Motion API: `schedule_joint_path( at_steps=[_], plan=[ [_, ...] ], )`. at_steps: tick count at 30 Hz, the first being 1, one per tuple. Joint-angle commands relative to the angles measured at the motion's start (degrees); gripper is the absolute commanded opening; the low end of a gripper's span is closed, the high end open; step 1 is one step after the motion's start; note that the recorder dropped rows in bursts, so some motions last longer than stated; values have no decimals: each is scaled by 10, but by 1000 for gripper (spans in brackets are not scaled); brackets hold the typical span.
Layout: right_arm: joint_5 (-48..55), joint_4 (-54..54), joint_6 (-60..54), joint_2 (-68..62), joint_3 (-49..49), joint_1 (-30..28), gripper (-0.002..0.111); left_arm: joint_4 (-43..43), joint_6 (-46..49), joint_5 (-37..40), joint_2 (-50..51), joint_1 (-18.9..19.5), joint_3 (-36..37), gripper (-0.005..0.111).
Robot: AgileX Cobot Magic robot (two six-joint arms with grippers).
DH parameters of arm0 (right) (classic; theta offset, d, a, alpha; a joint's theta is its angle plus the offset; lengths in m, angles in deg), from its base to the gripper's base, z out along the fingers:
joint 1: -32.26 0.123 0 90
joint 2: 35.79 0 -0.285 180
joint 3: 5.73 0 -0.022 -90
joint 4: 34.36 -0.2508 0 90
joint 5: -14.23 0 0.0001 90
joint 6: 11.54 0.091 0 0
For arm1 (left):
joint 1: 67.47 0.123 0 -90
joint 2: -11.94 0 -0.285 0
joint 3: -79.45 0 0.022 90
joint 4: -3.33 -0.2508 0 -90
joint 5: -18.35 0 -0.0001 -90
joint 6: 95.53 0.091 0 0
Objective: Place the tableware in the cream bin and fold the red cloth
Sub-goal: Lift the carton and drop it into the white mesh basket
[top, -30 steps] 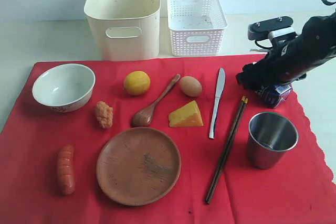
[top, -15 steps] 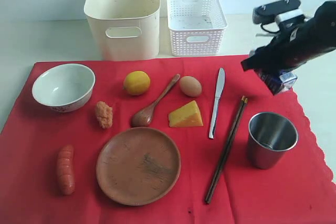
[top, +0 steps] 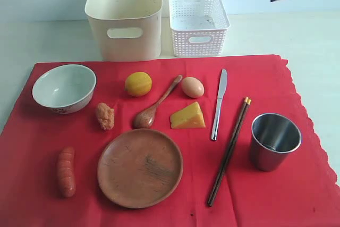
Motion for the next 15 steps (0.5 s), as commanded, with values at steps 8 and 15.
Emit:
schedule_joint_path(
  at_steps=[8,15],
  plan=[
    [-46,0,14,-207,-180,47,0,2,-5,-5,-3,2,0,1],
    [-73,-2,44,-323,-279,78,0,2,-5,-5,-3,2,0,1]
  ],
)
